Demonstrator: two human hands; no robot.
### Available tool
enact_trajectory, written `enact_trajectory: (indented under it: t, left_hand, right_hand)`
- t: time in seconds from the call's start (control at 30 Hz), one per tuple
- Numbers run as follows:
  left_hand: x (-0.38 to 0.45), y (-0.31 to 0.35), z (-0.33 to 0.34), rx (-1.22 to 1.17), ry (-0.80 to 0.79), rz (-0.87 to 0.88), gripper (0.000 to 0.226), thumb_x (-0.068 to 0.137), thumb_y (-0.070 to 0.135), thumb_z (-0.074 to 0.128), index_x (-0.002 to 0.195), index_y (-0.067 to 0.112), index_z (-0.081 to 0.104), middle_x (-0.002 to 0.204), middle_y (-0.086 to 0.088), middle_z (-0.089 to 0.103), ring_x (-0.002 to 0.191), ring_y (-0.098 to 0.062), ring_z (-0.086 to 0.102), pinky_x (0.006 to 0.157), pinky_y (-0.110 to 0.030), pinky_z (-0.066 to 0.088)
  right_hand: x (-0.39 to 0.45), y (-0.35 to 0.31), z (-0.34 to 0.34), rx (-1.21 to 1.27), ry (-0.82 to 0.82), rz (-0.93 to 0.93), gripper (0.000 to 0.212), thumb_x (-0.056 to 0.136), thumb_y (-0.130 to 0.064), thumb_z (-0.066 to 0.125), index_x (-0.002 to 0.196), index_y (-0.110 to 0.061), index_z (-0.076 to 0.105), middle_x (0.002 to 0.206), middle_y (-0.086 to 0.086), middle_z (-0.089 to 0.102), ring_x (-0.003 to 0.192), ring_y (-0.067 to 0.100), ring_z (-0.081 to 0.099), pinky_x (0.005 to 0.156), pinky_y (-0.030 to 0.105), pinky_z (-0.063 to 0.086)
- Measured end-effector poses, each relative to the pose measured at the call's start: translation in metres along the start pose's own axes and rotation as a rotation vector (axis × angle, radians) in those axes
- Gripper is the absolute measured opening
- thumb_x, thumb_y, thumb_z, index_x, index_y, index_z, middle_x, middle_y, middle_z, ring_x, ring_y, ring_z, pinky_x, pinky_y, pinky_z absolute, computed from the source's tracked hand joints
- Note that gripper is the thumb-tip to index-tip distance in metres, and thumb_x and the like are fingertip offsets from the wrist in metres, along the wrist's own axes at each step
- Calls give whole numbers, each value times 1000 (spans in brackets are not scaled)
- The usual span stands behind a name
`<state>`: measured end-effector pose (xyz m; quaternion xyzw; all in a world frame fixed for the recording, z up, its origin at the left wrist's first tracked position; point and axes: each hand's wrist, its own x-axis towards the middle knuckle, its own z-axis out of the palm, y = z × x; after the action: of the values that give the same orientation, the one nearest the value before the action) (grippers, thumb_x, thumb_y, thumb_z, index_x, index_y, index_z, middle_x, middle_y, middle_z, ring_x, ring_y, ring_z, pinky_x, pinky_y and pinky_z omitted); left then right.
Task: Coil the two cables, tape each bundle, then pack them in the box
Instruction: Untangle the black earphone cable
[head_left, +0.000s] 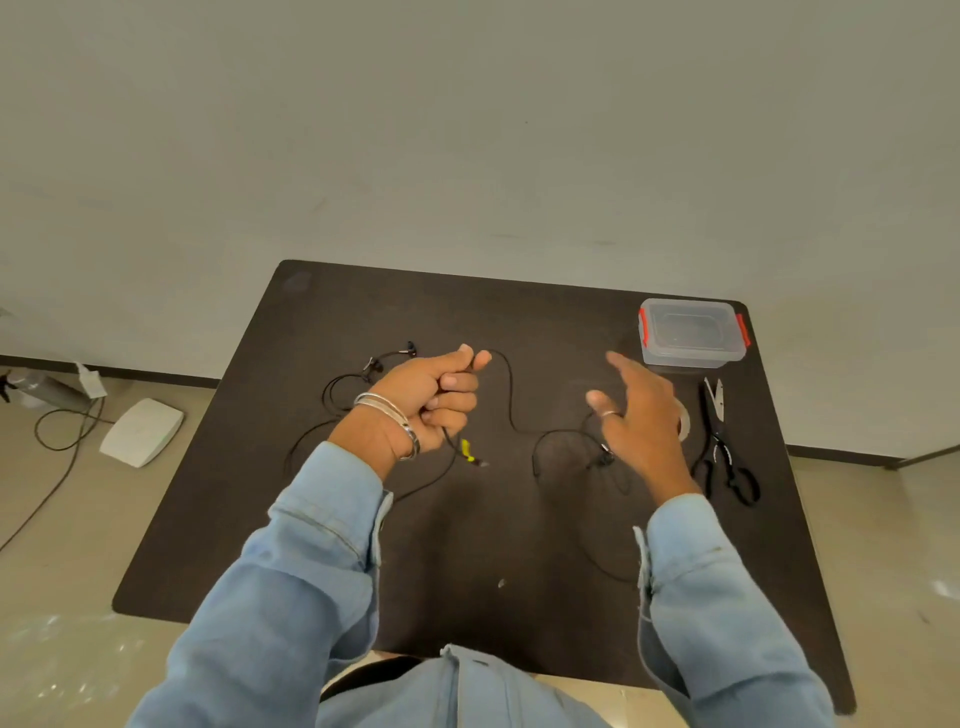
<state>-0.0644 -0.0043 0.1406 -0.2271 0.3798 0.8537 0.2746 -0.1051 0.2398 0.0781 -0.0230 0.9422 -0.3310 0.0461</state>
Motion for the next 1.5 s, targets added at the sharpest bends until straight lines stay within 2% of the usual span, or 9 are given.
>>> enact_trajectory:
  t: [0.1,0.17,0.3,0.47,0.6,0.83,1.0,1.17,1.5]
  left_hand:
    - [4,-9,9,-7,-63,-88,26,96,29,40,83,14,57,45,9,32,29,-3,26,25,-12,15]
    - [5,-11,11,-23,-111,-123,25,94,30,41,83,13,56,44,9,33,29,-4,27,24,-12,17]
    - [0,-9,7,36,-149,-98,27,88,34,49,87,10,62,48,9,38,37,-2,34,32,-13,27]
    - [-6,-14,0,254,-200,41,27,93,23,45,106,6,62,63,3,58,64,-14,66,71,-31,58]
    - [-5,-17,-1,101,-329,50,35,88,6,45,121,0,53,80,-7,70,88,-27,71,95,-48,48]
    - [2,-25,-9,-170,-217,84,34,88,-3,37,98,-9,69,95,-10,73,83,-21,73,73,-36,60]
    - [4,-30,-15,66,-260,83,31,87,3,43,109,-2,64,100,-15,72,97,-28,69,97,-44,46]
    - [5,-34,-16,453,-179,184,24,96,2,39,105,7,60,95,-10,73,99,-26,68,90,-32,53]
    - [5,-38,-16,278,-122,223,22,95,12,46,102,3,64,74,-2,63,58,-11,54,61,-29,54]
  right_hand:
    - [-13,-44,2,330,-196,-326,52,89,-29,64,138,-25,46,137,-7,52,130,8,40,107,23,32]
    - [-13,-57,8,422,-277,-402,31,91,-19,62,122,-16,60,108,0,69,104,10,61,94,23,45]
    - [-8,-65,2,772,-224,-235,20,97,-10,51,91,-4,69,57,2,54,49,17,49,49,28,45]
    - [4,-65,-4,727,-180,-83,24,98,-16,51,83,-15,70,51,-3,44,44,9,34,42,24,25]
    - [7,-67,1,728,-222,26,24,99,-17,49,87,-6,68,52,0,43,44,11,31,39,22,24]
    - [2,-68,-1,870,-295,196,23,98,-18,51,92,-1,67,55,2,41,43,9,29,36,20,24]
    - [3,-73,-12,856,-267,168,24,98,-18,51,94,-1,67,56,3,43,43,10,31,38,21,27]
    - [6,-79,-16,879,-251,109,24,98,-18,50,90,-2,66,55,3,41,42,9,29,37,20,24]
    - [9,-72,-16,783,-225,129,23,97,-22,52,92,-7,69,60,2,47,47,9,35,40,20,30]
